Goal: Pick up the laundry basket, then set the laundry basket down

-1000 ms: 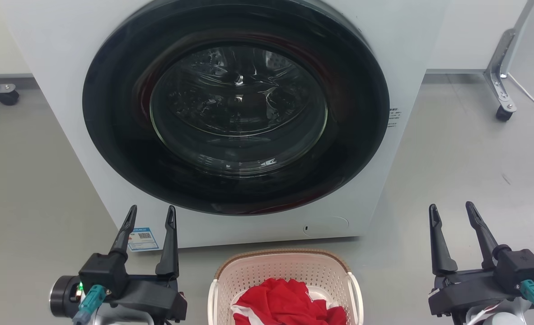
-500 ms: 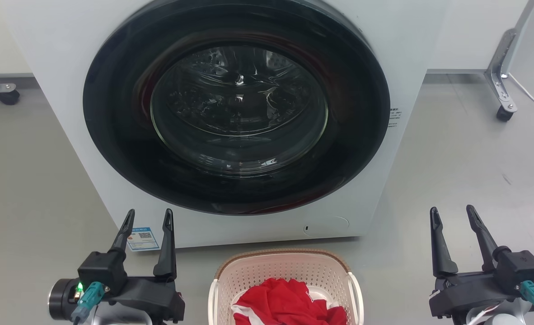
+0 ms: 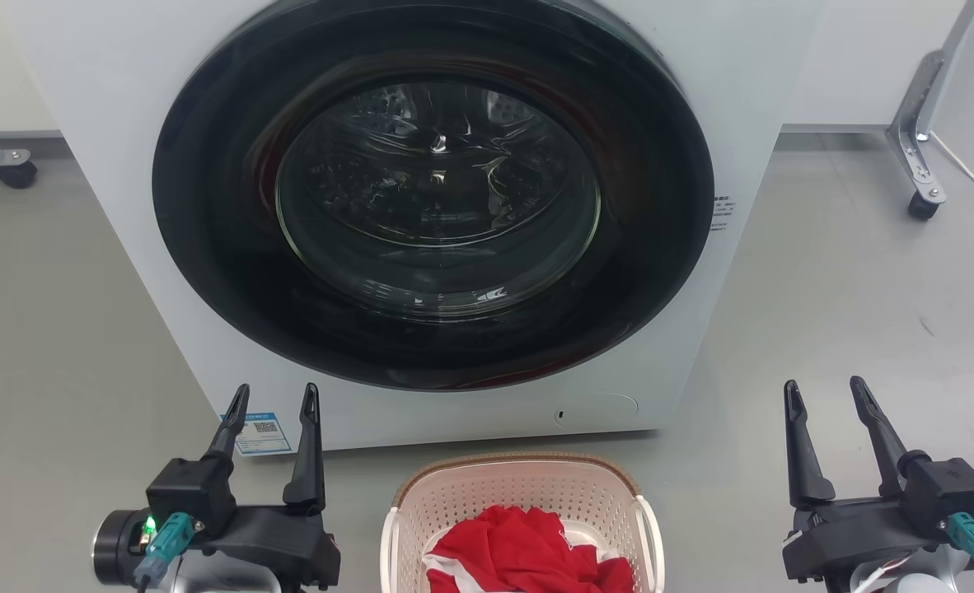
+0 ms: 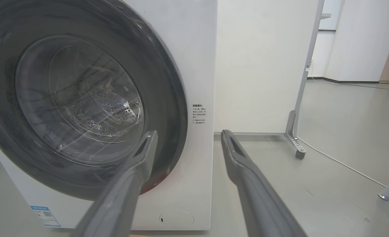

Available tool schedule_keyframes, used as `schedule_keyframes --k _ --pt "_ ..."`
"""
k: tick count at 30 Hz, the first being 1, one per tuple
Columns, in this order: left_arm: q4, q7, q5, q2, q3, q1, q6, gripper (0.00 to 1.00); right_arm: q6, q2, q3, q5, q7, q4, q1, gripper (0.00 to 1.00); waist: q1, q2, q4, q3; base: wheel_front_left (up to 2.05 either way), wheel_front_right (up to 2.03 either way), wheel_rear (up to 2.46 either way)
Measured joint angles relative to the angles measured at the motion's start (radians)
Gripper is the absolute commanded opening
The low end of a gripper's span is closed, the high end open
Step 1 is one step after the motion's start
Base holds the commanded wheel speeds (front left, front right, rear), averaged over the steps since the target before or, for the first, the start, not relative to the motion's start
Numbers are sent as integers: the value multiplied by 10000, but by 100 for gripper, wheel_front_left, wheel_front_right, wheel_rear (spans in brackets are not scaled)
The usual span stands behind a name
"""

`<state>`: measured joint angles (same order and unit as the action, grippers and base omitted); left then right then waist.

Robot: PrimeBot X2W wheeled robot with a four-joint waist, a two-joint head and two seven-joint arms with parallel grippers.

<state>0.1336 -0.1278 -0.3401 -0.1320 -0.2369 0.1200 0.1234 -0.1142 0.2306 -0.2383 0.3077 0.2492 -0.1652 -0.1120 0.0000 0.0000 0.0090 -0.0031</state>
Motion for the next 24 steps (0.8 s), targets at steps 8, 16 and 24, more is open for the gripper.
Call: schedule_keyframes --k 8,16,24 --pt "-58 29 201 25 17 -12 2 100 0 0 -10 2 -12 63 2 100 0 0 1 182 0 0 0" --pt "-198 119 261 128 -12 -2 8 100 0 19 -17 6 -113 242 -12 100 0 0 23 777 0 0 0" --pt "-169 203 259 224 35 223 8 100 19 23 -27 40 -284 238 -299 100 0 0 31 1612 0 0 0"
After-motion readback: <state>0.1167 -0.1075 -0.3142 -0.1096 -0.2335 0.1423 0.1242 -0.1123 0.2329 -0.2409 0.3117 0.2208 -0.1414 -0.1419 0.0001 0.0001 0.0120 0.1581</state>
